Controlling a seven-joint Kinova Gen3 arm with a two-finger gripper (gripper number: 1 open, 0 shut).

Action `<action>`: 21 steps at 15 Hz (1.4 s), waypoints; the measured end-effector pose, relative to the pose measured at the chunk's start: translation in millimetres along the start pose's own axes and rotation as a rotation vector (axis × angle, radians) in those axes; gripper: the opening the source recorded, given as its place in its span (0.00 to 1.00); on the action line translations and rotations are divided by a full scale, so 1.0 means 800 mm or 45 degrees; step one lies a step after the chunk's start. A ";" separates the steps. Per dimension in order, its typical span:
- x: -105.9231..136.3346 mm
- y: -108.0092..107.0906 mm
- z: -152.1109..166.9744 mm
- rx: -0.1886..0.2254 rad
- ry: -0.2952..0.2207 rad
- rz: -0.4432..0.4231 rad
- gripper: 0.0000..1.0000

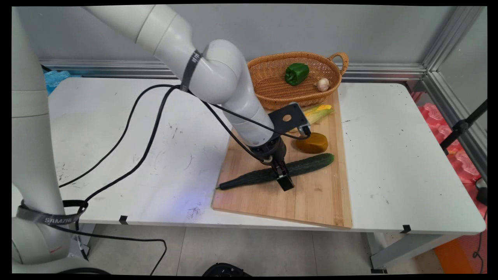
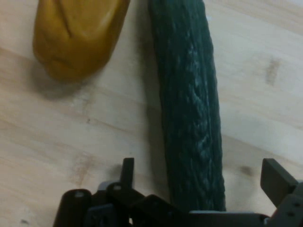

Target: Pick up the cucumber from the cutting board, then place the picked object in the vegetable basket

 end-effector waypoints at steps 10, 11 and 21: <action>0.003 0.008 -0.008 0.017 -0.014 0.031 0.00; 0.003 0.008 -0.009 0.015 -0.015 0.034 0.00; 0.010 0.006 -0.050 0.010 0.019 0.074 0.00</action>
